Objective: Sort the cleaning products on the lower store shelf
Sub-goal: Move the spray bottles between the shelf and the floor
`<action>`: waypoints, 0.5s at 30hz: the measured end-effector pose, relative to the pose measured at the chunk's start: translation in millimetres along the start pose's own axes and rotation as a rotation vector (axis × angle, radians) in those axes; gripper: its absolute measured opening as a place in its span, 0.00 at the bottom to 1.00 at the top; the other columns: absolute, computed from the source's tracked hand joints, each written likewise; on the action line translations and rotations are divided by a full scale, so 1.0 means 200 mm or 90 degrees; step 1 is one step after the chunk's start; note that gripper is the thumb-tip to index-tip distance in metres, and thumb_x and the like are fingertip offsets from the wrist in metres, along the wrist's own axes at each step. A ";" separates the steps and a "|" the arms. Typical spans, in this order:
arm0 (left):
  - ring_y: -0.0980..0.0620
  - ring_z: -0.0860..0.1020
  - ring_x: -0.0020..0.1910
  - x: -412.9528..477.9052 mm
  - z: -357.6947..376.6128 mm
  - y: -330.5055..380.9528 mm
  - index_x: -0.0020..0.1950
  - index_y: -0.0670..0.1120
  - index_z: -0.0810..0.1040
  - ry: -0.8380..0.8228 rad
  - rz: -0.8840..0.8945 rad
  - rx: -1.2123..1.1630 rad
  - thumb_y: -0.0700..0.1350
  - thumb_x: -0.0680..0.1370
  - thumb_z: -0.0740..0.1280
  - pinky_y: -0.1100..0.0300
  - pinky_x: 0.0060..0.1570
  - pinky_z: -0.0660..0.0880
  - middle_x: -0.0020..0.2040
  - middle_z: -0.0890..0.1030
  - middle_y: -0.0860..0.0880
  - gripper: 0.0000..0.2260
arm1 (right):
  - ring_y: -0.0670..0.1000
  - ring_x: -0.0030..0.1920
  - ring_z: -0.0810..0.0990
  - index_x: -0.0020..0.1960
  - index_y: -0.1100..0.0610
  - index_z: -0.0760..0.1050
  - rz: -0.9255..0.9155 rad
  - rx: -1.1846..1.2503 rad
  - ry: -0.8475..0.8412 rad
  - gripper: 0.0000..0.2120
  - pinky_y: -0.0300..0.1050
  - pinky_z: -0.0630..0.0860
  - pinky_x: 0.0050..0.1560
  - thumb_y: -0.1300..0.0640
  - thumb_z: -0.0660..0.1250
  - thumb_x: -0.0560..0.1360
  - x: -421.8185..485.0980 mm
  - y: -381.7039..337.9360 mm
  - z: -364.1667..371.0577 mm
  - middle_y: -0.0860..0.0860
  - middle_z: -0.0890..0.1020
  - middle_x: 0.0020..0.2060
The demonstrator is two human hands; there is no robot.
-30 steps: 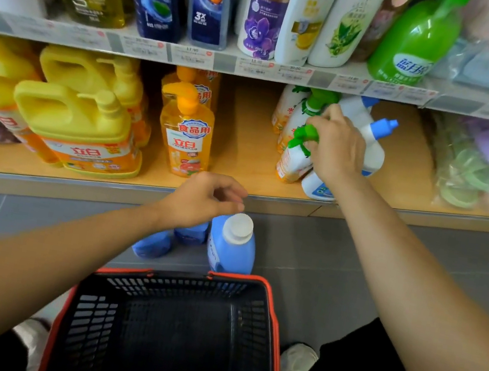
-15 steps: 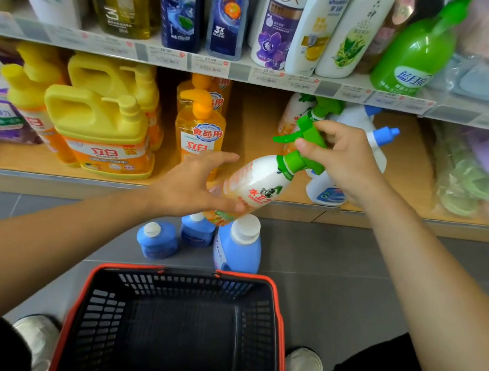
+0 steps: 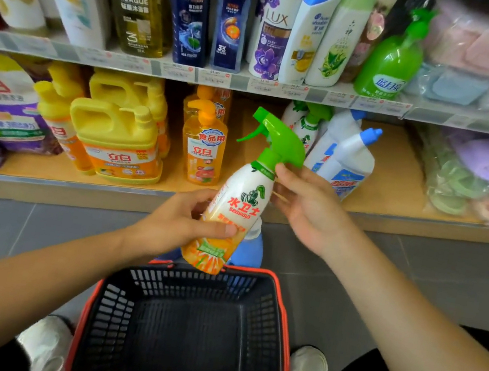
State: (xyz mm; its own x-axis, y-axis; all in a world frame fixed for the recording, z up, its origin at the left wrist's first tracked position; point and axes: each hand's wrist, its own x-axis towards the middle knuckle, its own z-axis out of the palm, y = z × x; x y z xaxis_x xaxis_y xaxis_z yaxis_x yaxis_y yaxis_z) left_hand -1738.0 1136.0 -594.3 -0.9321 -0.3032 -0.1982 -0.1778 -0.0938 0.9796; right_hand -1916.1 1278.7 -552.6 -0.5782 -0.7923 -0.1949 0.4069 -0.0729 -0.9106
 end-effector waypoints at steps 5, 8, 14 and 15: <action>0.47 0.84 0.55 -0.12 0.04 0.00 0.65 0.47 0.79 -0.009 -0.039 -0.079 0.47 0.68 0.78 0.56 0.51 0.81 0.57 0.86 0.45 0.26 | 0.46 0.45 0.83 0.49 0.48 0.85 0.024 0.027 -0.014 0.07 0.45 0.77 0.46 0.51 0.68 0.75 -0.09 0.08 0.11 0.46 0.85 0.47; 0.45 0.85 0.55 -0.16 0.04 0.00 0.62 0.48 0.81 -0.044 -0.090 -0.148 0.47 0.72 0.74 0.55 0.50 0.81 0.58 0.85 0.43 0.19 | 0.48 0.49 0.82 0.55 0.47 0.82 0.041 0.034 0.015 0.12 0.47 0.75 0.51 0.46 0.66 0.76 -0.11 0.08 0.14 0.47 0.85 0.52; 0.46 0.85 0.52 -0.21 0.02 0.02 0.56 0.52 0.86 -0.133 -0.164 -0.250 0.52 0.72 0.75 0.53 0.48 0.82 0.57 0.85 0.43 0.14 | 0.59 0.69 0.75 0.72 0.54 0.72 0.086 0.062 0.028 0.29 0.59 0.71 0.69 0.43 0.65 0.75 -0.15 0.06 0.20 0.55 0.78 0.68; 0.47 0.85 0.52 -0.22 0.02 0.02 0.55 0.52 0.86 -0.147 -0.166 -0.253 0.52 0.71 0.75 0.53 0.48 0.82 0.57 0.85 0.43 0.14 | 0.59 0.68 0.77 0.72 0.56 0.72 0.088 0.070 0.021 0.26 0.59 0.73 0.68 0.44 0.63 0.78 -0.15 0.06 0.21 0.56 0.79 0.66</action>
State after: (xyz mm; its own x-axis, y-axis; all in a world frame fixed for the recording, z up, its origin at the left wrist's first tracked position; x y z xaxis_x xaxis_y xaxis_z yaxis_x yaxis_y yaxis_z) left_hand -1699.2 1152.2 -581.2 -0.9262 -0.0090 -0.3770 -0.3214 -0.5042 0.8015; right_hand -1863.7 1276.5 -541.6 -0.5329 -0.7797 -0.3288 0.5584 -0.0321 -0.8289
